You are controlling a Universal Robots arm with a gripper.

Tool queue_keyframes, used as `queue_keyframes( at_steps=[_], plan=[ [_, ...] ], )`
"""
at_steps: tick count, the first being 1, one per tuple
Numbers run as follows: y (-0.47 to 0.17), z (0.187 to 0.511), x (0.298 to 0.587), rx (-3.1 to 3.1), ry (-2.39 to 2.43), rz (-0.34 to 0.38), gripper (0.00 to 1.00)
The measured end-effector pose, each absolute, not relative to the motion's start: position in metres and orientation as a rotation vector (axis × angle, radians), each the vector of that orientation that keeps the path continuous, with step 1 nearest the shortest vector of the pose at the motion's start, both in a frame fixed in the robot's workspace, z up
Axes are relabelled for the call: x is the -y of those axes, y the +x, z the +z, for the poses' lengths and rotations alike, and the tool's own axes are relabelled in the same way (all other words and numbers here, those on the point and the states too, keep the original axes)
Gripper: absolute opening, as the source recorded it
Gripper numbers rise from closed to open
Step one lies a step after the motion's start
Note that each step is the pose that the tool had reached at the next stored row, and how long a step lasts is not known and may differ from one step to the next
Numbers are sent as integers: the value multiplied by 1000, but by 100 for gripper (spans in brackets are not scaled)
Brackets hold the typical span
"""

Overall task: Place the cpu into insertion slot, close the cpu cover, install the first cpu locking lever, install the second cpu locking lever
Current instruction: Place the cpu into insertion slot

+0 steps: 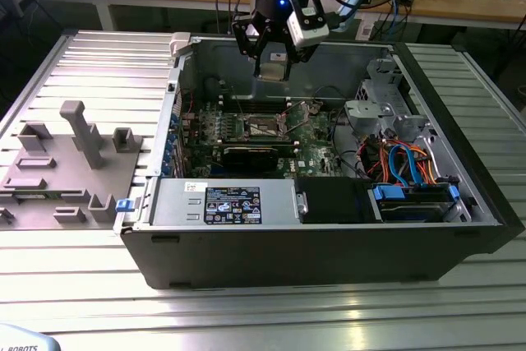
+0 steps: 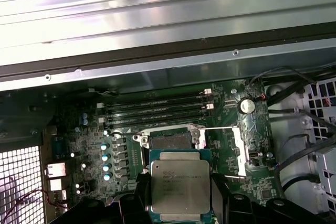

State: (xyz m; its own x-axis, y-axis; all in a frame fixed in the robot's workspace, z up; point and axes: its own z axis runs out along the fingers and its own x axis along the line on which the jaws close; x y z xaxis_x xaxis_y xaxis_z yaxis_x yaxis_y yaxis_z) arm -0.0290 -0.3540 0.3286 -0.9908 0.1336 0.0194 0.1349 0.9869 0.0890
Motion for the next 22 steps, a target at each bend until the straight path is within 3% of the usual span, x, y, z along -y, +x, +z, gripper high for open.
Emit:
queue_keyframes(
  at_steps=[22],
  plan=[
    [-29,328,354,3117,-235,-141,54]
  ],
)
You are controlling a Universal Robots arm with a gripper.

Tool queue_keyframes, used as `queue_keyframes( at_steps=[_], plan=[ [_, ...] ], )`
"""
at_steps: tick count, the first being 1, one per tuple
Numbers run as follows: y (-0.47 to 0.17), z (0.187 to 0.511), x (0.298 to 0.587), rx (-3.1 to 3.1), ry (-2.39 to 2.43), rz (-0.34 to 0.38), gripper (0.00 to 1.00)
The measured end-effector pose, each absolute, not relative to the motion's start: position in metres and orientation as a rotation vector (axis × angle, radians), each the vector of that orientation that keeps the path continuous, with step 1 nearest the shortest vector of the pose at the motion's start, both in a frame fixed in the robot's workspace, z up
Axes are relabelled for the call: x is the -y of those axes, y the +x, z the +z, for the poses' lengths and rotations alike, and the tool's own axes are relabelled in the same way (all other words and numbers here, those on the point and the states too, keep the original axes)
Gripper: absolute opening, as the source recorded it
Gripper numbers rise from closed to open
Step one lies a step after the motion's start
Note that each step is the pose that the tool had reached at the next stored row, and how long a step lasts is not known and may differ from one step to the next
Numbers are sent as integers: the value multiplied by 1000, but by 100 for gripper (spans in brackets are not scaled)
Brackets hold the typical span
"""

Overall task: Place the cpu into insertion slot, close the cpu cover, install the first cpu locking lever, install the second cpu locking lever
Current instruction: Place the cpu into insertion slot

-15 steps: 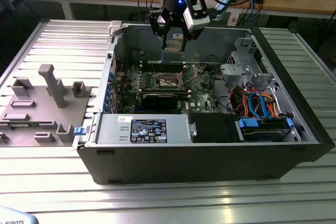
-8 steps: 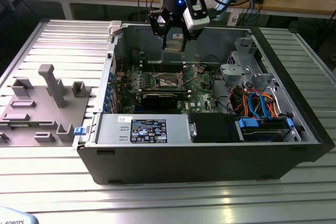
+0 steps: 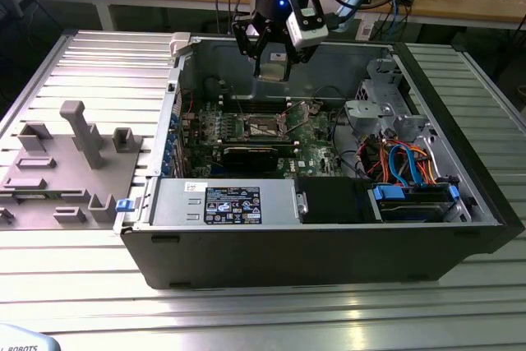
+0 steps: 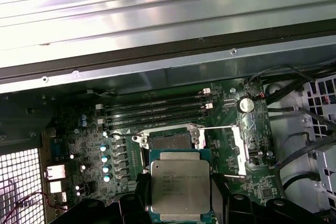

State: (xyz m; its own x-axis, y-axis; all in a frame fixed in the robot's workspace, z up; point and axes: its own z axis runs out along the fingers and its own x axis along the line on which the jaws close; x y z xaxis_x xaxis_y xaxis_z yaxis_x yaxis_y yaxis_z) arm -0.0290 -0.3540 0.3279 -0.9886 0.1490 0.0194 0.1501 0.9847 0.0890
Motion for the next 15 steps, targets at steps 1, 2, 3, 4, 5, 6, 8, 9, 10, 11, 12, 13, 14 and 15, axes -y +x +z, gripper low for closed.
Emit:
queue_keyframes(
  at_steps=[1,2,3,4,5,6,8,9,10,11,12,13,14,15],
  plan=[
    [-29,328,354,3117,-237,-141,54],
    [-29,328,354,3117,-240,-141,54],
    [-29,328,354,3117,-243,-141,54],
    [-29,328,354,3116,-246,-141,54],
    [-29,328,354,3116,-250,-141,54],
    [-29,328,354,3116,-255,-141,54],
    [-29,328,354,3116,-260,-141,54],
    [-29,328,354,3116,-263,-141,54],
    [-29,328,354,3115,-266,-141,54],
    [-29,328,354,3115,-269,-141,54],
    [-29,328,354,3115,-271,-141,54],
    [-29,328,354,3115,-276,-141,54],
    [-29,328,354,3115,-280,-141,54],
    [-29,328,354,3114,-282,-142,54]
  ],
)
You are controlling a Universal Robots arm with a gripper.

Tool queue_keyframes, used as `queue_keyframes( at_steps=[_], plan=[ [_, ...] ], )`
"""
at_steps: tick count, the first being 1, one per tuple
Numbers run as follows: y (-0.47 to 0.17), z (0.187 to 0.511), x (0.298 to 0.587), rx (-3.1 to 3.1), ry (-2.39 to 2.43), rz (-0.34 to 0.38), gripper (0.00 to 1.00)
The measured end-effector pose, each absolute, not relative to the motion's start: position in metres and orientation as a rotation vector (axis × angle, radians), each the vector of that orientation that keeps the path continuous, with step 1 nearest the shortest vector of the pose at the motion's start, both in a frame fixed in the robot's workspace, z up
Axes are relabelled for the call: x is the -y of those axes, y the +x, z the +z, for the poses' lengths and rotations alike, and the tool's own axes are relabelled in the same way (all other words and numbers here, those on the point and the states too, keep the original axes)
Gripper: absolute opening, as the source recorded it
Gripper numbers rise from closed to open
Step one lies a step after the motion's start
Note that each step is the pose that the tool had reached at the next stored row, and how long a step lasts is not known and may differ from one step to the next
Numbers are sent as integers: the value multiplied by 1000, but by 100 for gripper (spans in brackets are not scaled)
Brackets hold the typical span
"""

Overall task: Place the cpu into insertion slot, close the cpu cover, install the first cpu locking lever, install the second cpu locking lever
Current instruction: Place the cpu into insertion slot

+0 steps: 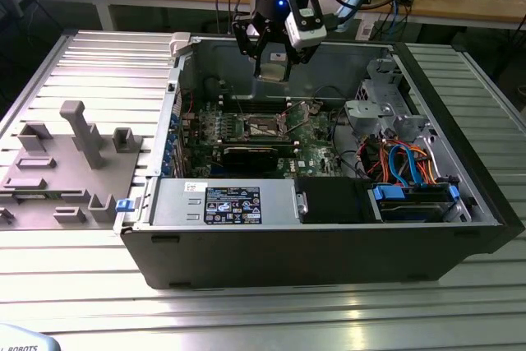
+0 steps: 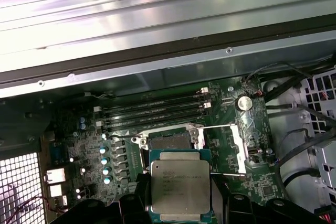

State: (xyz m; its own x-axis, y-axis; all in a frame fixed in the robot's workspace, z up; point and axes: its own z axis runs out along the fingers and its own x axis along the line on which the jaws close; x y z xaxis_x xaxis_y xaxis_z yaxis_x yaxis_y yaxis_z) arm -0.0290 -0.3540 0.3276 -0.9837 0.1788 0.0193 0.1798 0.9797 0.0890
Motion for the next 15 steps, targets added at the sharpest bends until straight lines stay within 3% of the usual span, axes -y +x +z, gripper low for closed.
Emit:
queue_keyframes(
  at_steps=[15],
  plan=[
    [-29,327,354,3107,-377,-140,54]
  ],
)
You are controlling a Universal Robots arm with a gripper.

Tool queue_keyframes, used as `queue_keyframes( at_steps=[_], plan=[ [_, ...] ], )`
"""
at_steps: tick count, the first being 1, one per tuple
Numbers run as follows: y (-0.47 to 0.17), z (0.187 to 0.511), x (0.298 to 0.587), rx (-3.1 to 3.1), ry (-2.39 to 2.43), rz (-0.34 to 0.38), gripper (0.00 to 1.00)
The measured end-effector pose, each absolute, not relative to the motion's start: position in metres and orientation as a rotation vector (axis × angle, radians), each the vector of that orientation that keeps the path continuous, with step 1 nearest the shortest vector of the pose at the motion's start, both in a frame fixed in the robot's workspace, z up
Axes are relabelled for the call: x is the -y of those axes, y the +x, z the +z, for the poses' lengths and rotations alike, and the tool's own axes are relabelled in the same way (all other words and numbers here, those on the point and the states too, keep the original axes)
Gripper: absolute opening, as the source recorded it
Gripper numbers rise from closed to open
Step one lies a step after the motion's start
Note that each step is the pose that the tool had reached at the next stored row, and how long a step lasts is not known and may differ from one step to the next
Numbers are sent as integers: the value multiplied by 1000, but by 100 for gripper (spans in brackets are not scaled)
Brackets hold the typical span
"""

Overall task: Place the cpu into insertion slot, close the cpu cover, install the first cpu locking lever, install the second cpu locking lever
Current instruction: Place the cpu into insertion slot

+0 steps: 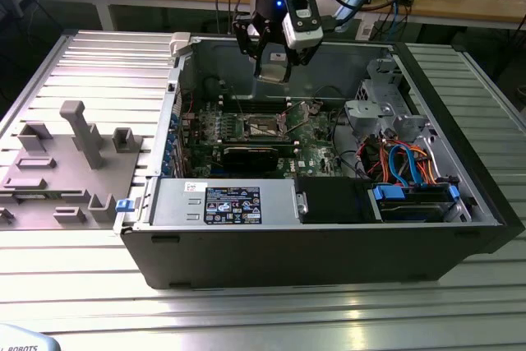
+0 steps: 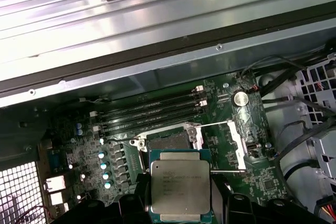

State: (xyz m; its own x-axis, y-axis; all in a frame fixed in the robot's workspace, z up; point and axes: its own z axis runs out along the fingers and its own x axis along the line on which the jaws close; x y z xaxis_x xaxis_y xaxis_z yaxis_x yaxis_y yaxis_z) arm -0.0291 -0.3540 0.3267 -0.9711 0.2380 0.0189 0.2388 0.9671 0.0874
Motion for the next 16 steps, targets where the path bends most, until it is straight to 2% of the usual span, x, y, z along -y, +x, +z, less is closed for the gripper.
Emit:
queue_keyframes(
  at_steps=[16],
  plan=[
    [-29,326,354,3105,-405,-136,54]
  ],
)
